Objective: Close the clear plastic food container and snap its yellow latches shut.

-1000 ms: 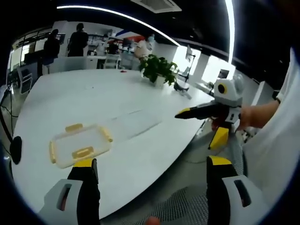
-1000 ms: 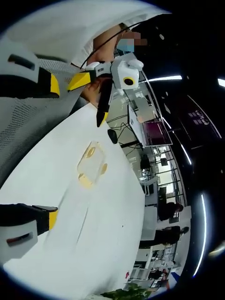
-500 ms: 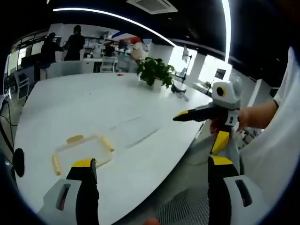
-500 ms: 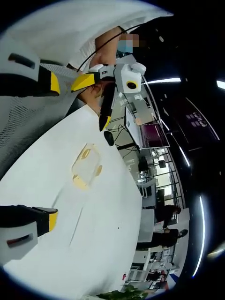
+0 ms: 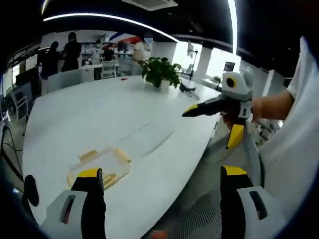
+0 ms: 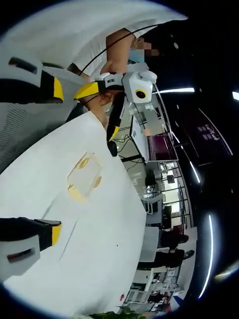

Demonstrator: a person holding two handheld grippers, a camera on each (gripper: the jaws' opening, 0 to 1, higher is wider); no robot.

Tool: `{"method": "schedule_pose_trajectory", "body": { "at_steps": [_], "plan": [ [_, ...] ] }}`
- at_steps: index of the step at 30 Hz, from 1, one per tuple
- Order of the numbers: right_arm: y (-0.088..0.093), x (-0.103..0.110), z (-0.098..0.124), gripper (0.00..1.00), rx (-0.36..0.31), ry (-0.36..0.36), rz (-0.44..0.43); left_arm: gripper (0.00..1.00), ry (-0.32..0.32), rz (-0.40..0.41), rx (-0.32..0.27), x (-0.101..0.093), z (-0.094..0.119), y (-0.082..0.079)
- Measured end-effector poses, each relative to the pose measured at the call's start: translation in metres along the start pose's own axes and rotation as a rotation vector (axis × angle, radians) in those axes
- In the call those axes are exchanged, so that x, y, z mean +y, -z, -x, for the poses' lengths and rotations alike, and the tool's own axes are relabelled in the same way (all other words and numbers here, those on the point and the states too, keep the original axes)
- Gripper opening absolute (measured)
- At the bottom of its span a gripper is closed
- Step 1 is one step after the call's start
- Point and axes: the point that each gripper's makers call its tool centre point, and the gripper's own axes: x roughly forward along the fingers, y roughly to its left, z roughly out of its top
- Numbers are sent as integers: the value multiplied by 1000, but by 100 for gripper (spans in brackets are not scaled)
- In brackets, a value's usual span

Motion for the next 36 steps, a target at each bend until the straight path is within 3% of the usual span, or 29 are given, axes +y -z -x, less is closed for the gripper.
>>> {"method": "schedule_pose_trajectory", "body": {
  "at_steps": [24, 36],
  "plan": [
    [-18, -6, -27, 97, 18, -38, 86, 93, -4, -144, 67, 28, 12, 13],
    [-25, -6, -42, 96, 23, -53, 97, 90, -12, -146, 82, 42, 16, 17]
  ]
}}
